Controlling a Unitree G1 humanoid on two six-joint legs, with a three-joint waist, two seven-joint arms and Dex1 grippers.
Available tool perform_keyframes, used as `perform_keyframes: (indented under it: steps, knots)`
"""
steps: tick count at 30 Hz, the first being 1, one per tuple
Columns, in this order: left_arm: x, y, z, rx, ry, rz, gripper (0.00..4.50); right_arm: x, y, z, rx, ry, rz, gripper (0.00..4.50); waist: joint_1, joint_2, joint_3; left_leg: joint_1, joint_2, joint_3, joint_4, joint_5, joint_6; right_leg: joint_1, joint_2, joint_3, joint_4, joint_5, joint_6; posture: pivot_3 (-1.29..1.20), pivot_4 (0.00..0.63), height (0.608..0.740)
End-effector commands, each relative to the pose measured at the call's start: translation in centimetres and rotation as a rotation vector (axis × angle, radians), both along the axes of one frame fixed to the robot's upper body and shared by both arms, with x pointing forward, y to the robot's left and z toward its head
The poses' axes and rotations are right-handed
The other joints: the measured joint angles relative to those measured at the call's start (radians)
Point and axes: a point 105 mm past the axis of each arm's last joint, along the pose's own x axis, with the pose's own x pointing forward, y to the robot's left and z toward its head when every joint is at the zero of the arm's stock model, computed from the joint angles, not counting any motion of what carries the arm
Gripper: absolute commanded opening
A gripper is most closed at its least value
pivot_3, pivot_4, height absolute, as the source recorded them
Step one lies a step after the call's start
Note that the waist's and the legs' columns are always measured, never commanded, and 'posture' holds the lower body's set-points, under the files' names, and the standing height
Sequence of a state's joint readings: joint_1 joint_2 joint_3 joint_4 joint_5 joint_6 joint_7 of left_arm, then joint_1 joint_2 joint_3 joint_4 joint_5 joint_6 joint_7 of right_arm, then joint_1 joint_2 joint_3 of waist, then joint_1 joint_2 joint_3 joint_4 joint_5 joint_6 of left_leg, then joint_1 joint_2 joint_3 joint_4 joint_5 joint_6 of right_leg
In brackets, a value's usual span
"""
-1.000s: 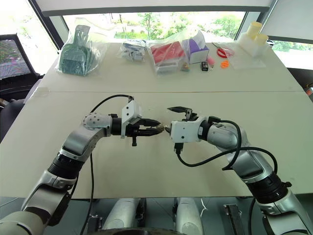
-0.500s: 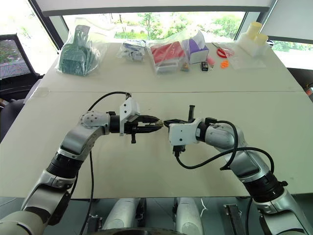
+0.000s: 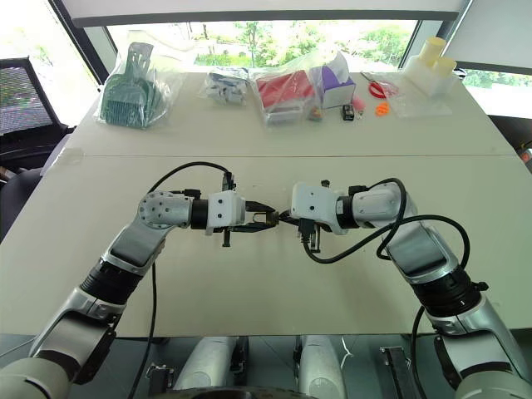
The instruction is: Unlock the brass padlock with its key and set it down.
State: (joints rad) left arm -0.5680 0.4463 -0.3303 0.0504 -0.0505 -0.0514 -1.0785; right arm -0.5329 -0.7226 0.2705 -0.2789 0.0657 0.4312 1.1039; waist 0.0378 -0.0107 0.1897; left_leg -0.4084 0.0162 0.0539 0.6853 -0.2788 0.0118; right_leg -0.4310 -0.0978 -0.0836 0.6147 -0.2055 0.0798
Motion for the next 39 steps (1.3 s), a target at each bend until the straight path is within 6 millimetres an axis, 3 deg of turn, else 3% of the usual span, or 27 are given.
perform_keyframes:
  steps: [1, 3, 6, 13, 25, 28, 35, 39]
  knots:
    - [-0.5, -0.6, 1.2, -0.076, 0.112, -0.022, 0.75, 0.4, 1.1, 2.8, 0.0, -0.293, 0.091, 0.02, 0.0, 0.0, 0.0, 0.0, 0.0, 0.0, 0.0, 0.0, 0.0, 0.0, 0.0, 0.0, 0.0, 0.0, 0.0, 0.0, 0.15, 0.74]
    - [-0.6, -0.4, 1.5, -0.114, 0.202, -0.017, 0.75, 0.7, 0.7, 2.6, -0.069, -0.464, 0.142, 0.02, -0.001, 0.0, 0.0, 0.0, 0.0, 0.0, 0.0, 0.0, 0.0, 0.0, 0.0, 0.0, 0.0, 0.0, 0.0, 0.0, 0.15, 0.74]
    - [-0.9, 0.0, 1.7, -0.111, 0.304, -0.039, 0.75, 0.6, -0.2, 1.6, -0.131, -0.619, 0.208, 0.88, 0.001, 0.0, 0.0, 0.0, -0.001, 0.0, 0.0, 0.0, 0.0, 0.0, 0.0, 0.0, 0.0, 0.0, 0.001, 0.0, 0.15, 0.74]
    - [-0.4, 0.0, 2.9, -0.153, 0.358, -0.039, 0.75, 0.4, -0.4, 1.6, -0.09, -0.815, 0.264, 4.43, -0.003, 0.0, 0.0, 0.001, -0.001, 0.001, 0.0, 0.0, -0.001, 0.0, 0.0, 0.0, 0.001, 0.0, 0.001, 0.0, 0.15, 0.74]
    - [0.2, 0.4, 2.7, -0.144, 0.368, -0.01, 0.75, -0.4, 1.4, 2.6, 0.006, -0.933, 0.321, 4.43, -0.013, 0.0, 0.0, 0.001, 0.0, 0.001, 0.0, 0.001, -0.001, 0.0, 0.0, 0.0, 0.001, 0.0, 0.001, 0.0, 0.15, 0.74]
    - [0.3, 0.5, 2.7, -0.143, 0.369, -0.005, 0.75, -0.6, 1.5, 2.6, 0.01, -0.936, 0.328, 3.61, -0.014, 0.0, 0.0, 0.001, 0.0, 0.001, 0.0, 0.001, -0.001, 0.0, 0.0, 0.0, 0.001, 0.0, 0.001, 0.0, 0.15, 0.74]
    - [0.5, 0.6, 2.7, -0.15, 0.371, 0.003, 0.75, -0.8, 1.6, 2.5, 0.011, -0.946, 0.339, 0.02, -0.026, 0.0, 0.0, 0.001, 0.0, 0.001, 0.0, 0.001, -0.001, 0.0, 0.0, 0.001, 0.001, 0.0, 0.001, 0.0, 0.15, 0.74]
    - [0.5, 0.5, 2.7, -0.154, 0.372, 0.003, 0.75, -0.9, 1.6, 2.5, 0.011, -0.952, 0.345, 0.02, -0.026, 0.0, 0.0, 0.001, 0.0, 0.001, 0.0, 0.001, -0.001, 0.0, 0.0, 0.0, 0.001, 0.0, 0.001, 0.0, 0.15, 0.74]
